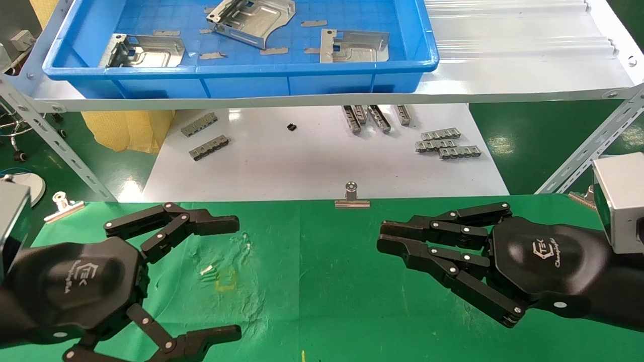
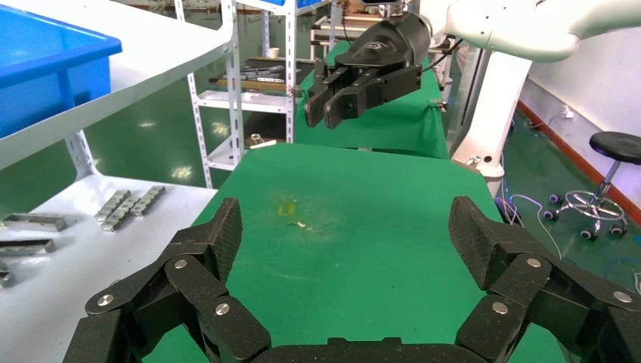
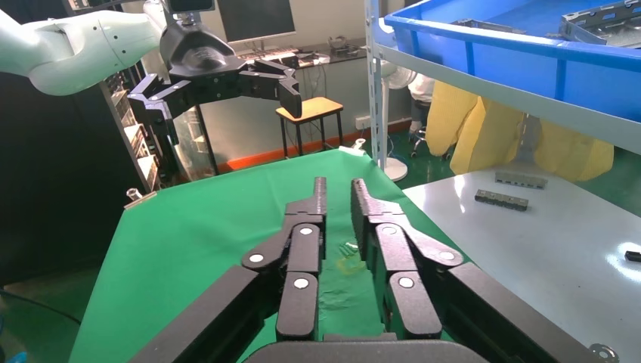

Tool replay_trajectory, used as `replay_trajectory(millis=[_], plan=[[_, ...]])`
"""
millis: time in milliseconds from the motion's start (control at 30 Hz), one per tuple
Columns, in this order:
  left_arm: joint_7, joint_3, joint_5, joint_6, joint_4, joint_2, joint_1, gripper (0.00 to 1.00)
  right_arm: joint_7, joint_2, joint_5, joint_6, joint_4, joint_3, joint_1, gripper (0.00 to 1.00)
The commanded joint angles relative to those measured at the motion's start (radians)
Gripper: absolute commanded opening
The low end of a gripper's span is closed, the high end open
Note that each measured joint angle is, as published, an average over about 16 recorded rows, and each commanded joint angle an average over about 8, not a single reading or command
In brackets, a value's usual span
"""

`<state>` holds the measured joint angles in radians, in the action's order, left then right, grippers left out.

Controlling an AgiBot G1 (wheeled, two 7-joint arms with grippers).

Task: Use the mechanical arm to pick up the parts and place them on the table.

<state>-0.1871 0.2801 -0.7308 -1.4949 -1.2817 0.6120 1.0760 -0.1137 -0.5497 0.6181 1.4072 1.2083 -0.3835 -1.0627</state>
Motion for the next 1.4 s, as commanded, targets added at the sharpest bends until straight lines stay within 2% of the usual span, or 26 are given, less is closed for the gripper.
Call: replay_trajectory(millis=[33,900,1033,1167,1400], plan=[[0.0,0.0,0.0,0.0,0.0,0.0,0.0,1.0,0.0,0.0,0.0,0.0,0.0,0.0,0.0,0.0],[0.002,0.0,-0.008,0.001,0.001,0.004,0.019,1.0,0.0,0.0,0.0,0.0,0.0,0.0,0.0,0.0],[0.002,0.011,-0.045,0.005,0.025,0.022,0.091,1.0,0.0,0.0,0.0,0.0,0.0,0.0,0.0,0.0],[-0.007,0.038,-0.115,0.01,0.11,0.069,0.221,1.0,0.0,0.0,0.0,0.0,0.0,0.0,0.0,0.0],[0.023,0.108,-0.273,0.04,0.443,0.219,0.51,1.0,0.0,0.0,0.0,0.0,0.0,0.0,0.0,0.0]])
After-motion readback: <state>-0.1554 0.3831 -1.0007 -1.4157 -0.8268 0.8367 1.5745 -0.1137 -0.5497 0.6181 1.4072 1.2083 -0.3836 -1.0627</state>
